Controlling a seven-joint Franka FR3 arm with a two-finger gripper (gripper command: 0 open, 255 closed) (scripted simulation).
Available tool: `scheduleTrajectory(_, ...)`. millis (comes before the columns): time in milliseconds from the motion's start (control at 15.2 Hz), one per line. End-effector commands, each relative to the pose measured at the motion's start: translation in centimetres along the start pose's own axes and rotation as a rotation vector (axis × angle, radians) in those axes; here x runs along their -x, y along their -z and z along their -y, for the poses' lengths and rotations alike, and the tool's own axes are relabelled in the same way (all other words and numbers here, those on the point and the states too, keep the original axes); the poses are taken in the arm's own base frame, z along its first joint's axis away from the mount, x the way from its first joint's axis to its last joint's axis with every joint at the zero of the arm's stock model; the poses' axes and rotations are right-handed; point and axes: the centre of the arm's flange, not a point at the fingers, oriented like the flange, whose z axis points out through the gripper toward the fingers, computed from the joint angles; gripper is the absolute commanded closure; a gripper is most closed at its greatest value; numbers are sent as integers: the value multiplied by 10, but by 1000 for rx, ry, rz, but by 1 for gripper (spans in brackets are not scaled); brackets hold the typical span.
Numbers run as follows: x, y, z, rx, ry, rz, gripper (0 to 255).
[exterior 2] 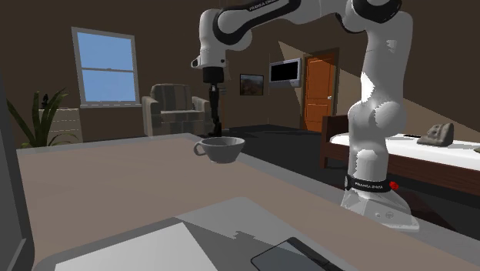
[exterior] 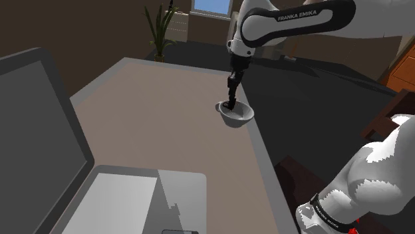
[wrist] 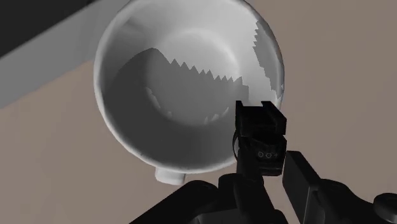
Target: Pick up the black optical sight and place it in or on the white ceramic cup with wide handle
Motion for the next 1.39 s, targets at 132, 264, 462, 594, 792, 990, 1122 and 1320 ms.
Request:
scheduleTrajectory(132, 33, 3, -42, 0, 2, 0, 255)
scheduleTrajectory(264, 46, 4, -59, 0, 2, 0, 255)
scheduleTrajectory(462, 46, -12, -59, 0, 2, 0, 255)
scheduleTrajectory(594, 46, -22, -59, 0, 2, 0, 255)
scheduleTrajectory(792, 46, -38, -59, 0, 2, 0, 255)
scheduleTrajectory(990, 46, -54, -59, 0, 2, 0, 255)
scheduleTrajectory(1122, 46, -65, -60, 0, 2, 0, 255)
scheduleTrajectory(1320, 46, -78, -60, 0, 2, 0, 255)
